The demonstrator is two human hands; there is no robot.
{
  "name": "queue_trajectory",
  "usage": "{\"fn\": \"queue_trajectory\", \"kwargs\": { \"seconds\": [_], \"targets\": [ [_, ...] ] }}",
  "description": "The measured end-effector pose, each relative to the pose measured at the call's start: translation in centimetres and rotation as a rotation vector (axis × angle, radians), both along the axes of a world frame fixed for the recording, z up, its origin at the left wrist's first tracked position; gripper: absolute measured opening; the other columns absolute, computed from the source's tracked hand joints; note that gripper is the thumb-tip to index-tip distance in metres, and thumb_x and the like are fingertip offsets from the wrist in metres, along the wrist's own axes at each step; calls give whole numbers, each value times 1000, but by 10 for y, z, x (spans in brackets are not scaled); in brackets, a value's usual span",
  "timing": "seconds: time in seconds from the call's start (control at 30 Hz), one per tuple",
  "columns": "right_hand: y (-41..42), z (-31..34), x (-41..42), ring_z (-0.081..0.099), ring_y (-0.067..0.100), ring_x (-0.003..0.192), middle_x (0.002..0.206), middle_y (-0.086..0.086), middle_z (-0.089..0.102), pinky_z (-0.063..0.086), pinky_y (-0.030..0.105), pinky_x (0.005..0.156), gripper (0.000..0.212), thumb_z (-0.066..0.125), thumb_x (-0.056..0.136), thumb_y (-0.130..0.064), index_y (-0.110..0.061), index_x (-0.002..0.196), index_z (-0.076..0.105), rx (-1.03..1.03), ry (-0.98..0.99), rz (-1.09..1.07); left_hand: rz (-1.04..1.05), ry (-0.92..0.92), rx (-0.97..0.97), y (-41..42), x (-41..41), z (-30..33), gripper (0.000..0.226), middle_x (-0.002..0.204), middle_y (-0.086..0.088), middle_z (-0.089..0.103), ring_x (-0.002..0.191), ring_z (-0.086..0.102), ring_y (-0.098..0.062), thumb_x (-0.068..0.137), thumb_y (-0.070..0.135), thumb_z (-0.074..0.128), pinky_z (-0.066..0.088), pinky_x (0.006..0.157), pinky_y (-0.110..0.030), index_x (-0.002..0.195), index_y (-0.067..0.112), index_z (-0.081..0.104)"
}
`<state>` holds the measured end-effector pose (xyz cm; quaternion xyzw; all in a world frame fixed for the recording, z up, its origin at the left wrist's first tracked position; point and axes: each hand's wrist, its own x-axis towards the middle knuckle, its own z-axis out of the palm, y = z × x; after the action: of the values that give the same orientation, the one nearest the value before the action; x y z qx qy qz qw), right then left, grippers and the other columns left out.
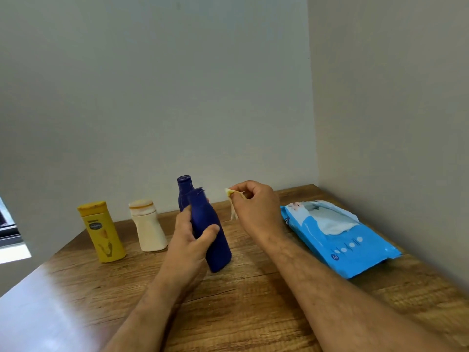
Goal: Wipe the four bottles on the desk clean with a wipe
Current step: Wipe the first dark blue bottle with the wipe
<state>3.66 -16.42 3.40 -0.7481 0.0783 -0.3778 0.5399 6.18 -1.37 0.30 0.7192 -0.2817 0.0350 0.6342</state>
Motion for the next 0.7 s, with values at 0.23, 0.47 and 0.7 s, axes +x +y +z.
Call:
{"fn": "queue_trajectory", "kwargs": {
  "seconds": [0.23,0.47,0.7],
  "targets": [
    [-4,-2,3,61,-1,73,83,-17,64,42,6,51,7,65,94,-24,-26,98,71,93,-20,-48,27,58,44,-2,8,-7,48,122,7,66,110,65,-5,88,9,72,54,96,-32,124,33,50],
    [-10,-5,5,61,3,83,92,-15,65,41,10,58,8,60,97,-26,-31,98,66,211,-54,-100,132,72,94,-12,14,-6,35,110,5,72,101,69,-8,88,15,73,56,92,-33,119,26,60],
    [-11,-13,9,59,5,91,98,-14,63,41,13,62,10,56,98,-25,-33,100,61,241,-39,-160,193,26,157,-44,27,-5,35,107,6,72,99,68,-10,90,18,72,56,93,-36,122,24,62]
  ]
}}
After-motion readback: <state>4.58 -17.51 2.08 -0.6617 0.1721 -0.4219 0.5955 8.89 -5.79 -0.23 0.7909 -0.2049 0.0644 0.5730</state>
